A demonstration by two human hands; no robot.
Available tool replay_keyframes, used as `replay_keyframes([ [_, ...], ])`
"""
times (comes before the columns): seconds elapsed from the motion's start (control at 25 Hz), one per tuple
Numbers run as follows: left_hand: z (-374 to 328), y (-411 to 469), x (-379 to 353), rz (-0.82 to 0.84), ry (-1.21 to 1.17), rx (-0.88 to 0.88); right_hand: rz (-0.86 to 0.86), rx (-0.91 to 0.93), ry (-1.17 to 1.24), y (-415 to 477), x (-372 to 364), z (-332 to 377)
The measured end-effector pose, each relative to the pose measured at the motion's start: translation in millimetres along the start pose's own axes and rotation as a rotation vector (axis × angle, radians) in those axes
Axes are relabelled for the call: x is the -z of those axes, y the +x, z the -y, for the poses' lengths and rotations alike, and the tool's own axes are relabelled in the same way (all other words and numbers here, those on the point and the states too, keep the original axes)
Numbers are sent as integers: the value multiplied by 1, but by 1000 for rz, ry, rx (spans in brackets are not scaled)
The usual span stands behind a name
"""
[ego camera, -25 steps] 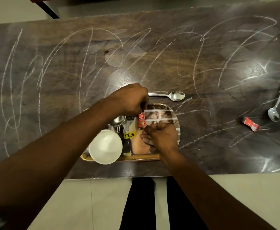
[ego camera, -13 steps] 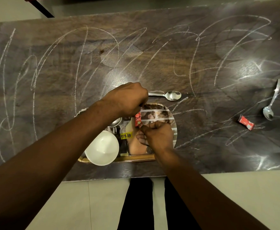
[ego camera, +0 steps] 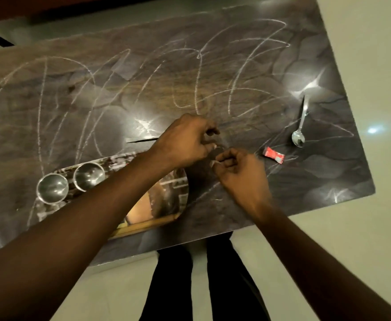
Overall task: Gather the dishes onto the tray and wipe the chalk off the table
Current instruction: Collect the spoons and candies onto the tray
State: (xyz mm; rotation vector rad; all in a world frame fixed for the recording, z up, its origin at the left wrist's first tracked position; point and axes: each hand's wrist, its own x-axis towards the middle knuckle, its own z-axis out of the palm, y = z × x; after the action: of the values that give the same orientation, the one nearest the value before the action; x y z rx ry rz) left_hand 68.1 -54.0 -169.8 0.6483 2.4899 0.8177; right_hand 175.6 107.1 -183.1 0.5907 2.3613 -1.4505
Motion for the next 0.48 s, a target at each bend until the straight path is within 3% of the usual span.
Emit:
replay_keyframes([
  [0.2,-52,38,-54,54,-15,-82,-197,92,-365,20,101,-52],
  [0.32,-74,52,-80,103,15,-120,-215,102,-490,25,124,-75],
  [0.48,-90,62,-104,182,100,-139,-159,133,-480,27,126,-86],
])
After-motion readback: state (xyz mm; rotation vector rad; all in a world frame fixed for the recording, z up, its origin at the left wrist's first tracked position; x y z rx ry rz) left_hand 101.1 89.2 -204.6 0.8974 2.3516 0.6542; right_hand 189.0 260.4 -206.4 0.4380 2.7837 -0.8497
